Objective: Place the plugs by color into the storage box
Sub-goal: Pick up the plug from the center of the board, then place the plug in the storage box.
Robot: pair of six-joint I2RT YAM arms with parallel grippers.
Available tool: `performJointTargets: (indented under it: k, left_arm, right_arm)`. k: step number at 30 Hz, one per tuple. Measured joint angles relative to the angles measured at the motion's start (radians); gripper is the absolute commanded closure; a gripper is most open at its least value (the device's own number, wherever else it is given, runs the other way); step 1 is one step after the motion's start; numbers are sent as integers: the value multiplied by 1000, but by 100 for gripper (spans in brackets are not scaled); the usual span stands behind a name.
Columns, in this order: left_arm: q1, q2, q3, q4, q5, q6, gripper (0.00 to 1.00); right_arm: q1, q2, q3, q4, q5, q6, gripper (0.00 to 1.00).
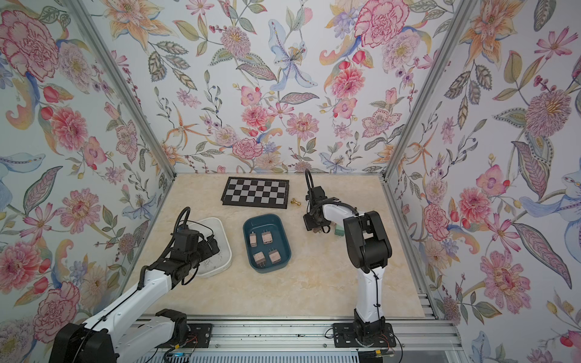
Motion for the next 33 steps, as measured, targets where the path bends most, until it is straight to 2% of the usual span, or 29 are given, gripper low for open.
performJointTargets:
  k: [4, 12, 16, 22, 26, 33]
  left_arm:
    - [0, 0, 0, 1, 0, 0, 1]
    - [0, 0, -2, 3, 0, 0, 1]
    - [0, 0, -5, 8, 0, 0, 0]
    - [0, -2, -5, 8, 0, 0, 1]
    - [0, -13, -5, 8, 0, 0, 1]
    - [0, -21, -5, 7, 0, 0, 1]
  right_arm:
    - [3, -20, -27, 9, 0, 5, 61]
    - [48, -69, -45, -29, -1, 29, 63]
    - [123, -93, 17, -66, -4, 63, 63]
    - [292, -92, 167, -72, -5, 111, 63]
    - [382, -51, 254, -69, -11, 132, 63]
    - [421, 57, 282, -76, -10, 161, 63]
